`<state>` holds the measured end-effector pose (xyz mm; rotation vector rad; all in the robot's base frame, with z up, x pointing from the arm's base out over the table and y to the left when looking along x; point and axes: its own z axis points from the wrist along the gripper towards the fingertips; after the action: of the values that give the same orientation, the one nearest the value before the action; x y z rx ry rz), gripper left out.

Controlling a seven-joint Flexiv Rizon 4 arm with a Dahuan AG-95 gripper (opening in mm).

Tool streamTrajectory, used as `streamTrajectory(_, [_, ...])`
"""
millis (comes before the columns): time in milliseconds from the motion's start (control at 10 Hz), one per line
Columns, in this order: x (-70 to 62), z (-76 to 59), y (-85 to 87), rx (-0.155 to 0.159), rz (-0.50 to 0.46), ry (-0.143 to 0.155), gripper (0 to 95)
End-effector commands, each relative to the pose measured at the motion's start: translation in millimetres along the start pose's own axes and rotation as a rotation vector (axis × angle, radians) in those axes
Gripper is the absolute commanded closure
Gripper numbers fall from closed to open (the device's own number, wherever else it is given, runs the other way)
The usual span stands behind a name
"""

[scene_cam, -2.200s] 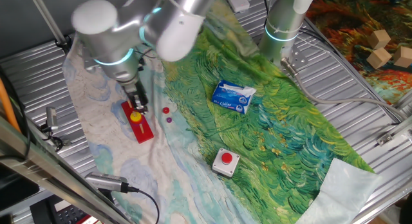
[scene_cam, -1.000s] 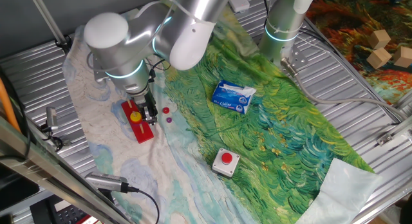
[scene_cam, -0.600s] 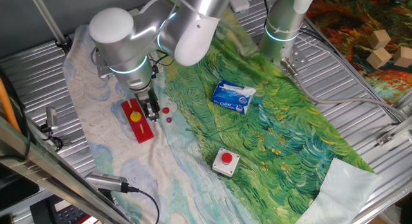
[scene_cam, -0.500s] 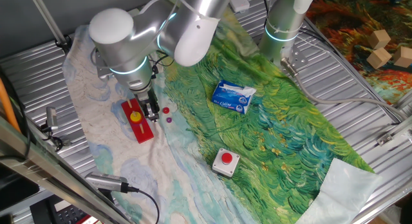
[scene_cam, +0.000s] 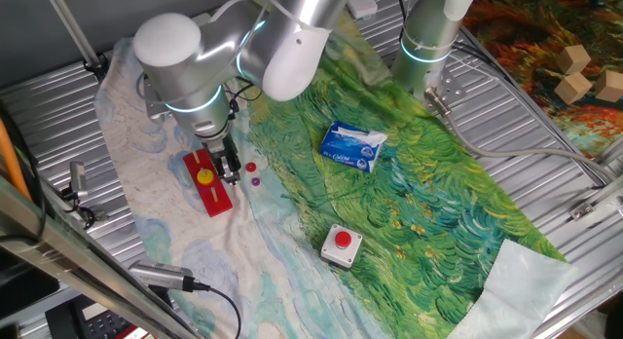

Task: Take out one Hanoi block and throw it aside

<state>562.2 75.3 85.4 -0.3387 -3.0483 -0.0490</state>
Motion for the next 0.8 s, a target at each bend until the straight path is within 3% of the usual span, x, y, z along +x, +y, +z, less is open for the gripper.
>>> streamTrajectory(100, [-0.8, 0.0, 0.3, 0.020, -0.024, 0.004, 95.0])
streamTrajectory(500, [-0.8, 0.0, 0.3, 0.014, -0.106, 0.044, 95.0])
streamTrajectory(800, [-0.8, 0.0, 0.3, 0.010, -0.108, 0.028, 95.0])
